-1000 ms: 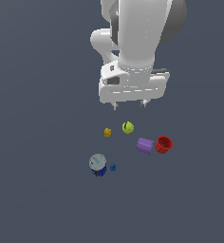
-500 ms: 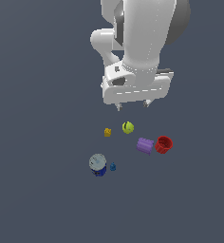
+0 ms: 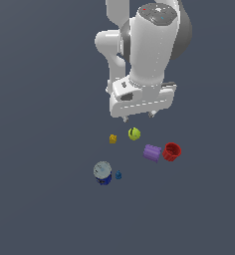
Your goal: Pick up a designated object from a clutter of objects.
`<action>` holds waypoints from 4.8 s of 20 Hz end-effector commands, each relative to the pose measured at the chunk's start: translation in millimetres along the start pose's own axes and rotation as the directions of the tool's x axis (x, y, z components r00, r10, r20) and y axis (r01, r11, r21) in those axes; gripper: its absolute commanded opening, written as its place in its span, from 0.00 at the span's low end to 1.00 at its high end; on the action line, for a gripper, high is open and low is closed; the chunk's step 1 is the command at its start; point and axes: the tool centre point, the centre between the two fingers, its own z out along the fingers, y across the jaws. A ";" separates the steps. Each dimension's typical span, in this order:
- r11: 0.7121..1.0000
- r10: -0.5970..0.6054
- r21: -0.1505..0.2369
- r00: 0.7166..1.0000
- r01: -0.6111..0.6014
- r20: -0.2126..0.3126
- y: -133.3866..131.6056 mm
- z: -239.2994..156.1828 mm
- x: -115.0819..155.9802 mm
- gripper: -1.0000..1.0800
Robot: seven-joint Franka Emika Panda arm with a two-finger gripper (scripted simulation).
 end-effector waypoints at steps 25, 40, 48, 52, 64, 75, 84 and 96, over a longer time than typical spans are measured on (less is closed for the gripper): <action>0.892 -0.451 -0.028 0.892 0.451 -0.013 -31.1 170.3 -77.2 0.96; 0.880 -0.475 -0.027 0.880 0.474 -0.014 -33.2 189.5 -84.0 0.96; 0.879 -0.477 -0.027 0.879 0.476 -0.014 -32.8 218.7 -84.1 0.96; 0.879 -0.477 -0.027 0.879 0.477 -0.014 -32.7 224.1 -84.0 0.96; 0.879 -0.476 -0.028 0.879 0.476 -0.016 -32.2 223.4 -83.5 0.00; 0.879 -0.477 -0.029 0.879 0.476 -0.015 -38.8 197.9 -83.6 0.00; 0.878 -0.478 -0.028 0.878 0.477 -0.015 -54.9 138.7 -83.4 0.00; 0.878 -0.479 -0.026 0.878 0.478 -0.016 -83.3 33.3 -82.4 0.00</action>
